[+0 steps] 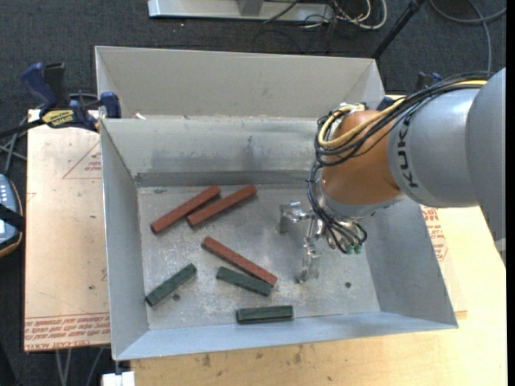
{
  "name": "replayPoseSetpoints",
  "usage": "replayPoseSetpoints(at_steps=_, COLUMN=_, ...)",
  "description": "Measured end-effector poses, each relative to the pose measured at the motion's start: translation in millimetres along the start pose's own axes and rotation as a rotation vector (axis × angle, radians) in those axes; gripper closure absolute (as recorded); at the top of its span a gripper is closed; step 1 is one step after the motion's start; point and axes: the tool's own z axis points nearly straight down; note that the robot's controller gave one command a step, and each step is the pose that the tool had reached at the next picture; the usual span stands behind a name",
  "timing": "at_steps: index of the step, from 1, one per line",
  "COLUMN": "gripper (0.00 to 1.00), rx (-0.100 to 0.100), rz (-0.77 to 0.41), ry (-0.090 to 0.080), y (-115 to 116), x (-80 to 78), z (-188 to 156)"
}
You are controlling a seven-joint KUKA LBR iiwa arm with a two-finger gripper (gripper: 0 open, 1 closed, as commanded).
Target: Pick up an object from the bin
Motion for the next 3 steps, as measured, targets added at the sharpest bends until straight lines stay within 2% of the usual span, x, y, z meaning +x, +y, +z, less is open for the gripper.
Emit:
replayPoseSetpoints(at_steps=1, gripper=0.00, rx=0.000, rz=0.000, ry=0.000, y=0.0, x=0.0, z=0.0)
replayPoseSetpoints(at_steps=2, gripper=0.00, rx=0.002, rz=-0.069, ry=0.005, y=34.2, x=20.8, z=-18.2)
replayPoseSetpoints(at_steps=3, gripper=0.00, rx=0.000, rz=-0.100, ry=0.005, y=49.6, x=26.8, z=-26.3)
